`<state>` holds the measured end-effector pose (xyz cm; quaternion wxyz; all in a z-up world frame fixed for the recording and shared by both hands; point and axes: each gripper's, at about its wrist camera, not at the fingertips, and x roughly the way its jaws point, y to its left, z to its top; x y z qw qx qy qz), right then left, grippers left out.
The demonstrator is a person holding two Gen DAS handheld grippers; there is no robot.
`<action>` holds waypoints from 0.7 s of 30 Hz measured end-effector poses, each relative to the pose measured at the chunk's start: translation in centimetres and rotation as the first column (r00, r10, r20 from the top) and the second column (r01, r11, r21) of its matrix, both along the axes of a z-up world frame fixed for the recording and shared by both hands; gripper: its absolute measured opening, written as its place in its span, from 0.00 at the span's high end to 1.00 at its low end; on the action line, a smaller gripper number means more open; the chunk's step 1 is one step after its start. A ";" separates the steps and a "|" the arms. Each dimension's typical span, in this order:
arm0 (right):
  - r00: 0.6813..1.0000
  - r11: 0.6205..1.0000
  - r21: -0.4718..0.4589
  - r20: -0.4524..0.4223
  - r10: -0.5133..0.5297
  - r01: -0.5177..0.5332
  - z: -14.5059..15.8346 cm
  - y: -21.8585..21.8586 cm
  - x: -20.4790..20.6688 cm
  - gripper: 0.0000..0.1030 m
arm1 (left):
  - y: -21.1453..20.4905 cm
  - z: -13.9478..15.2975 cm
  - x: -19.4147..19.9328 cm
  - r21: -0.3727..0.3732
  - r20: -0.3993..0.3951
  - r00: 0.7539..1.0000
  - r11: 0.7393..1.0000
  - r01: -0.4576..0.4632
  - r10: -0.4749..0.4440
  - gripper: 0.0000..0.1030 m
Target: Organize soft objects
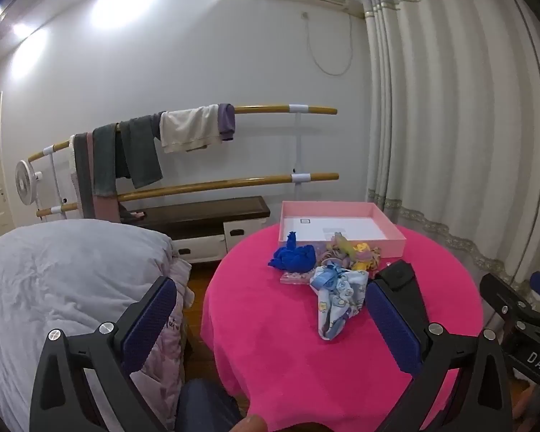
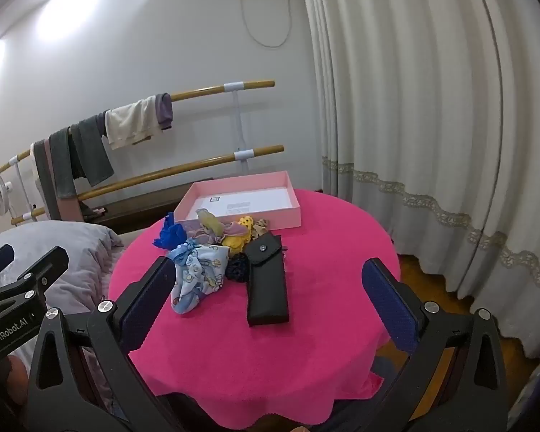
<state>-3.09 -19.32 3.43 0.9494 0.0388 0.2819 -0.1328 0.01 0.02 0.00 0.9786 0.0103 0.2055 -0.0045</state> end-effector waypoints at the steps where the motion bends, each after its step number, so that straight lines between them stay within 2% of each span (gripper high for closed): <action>1: 1.000 1.000 0.002 0.008 0.001 -0.001 0.0 0.0 0.0 0.00 | 0.0 0.0 0.0 -0.008 -0.003 1.000 1.000 0.002 -0.002 0.00; 7: 1.000 1.000 -0.018 0.003 0.005 -0.005 0.3 0.2 -0.2 0.00 | 1.1 0.1 0.2 -0.050 -0.006 1.000 0.999 -0.001 0.001 0.00; 10: 1.000 1.000 -0.024 0.003 0.004 -0.004 0.4 0.6 0.0 0.00 | 1.3 0.9 -0.5 -0.044 -0.009 1.000 0.999 -0.009 0.009 0.00; 14: 1.000 1.000 -0.028 0.004 0.005 -0.005 0.5 0.7 0.0 0.00 | 0.6 0.4 -0.5 -0.025 -0.013 1.000 1.000 -0.011 0.011 0.00; 21: 1.000 0.999 -0.042 -0.001 0.010 -0.010 1.2 0.5 0.5 0.00 | 1.0 0.3 -0.9 -0.037 -0.004 1.000 0.999 -0.010 0.009 0.00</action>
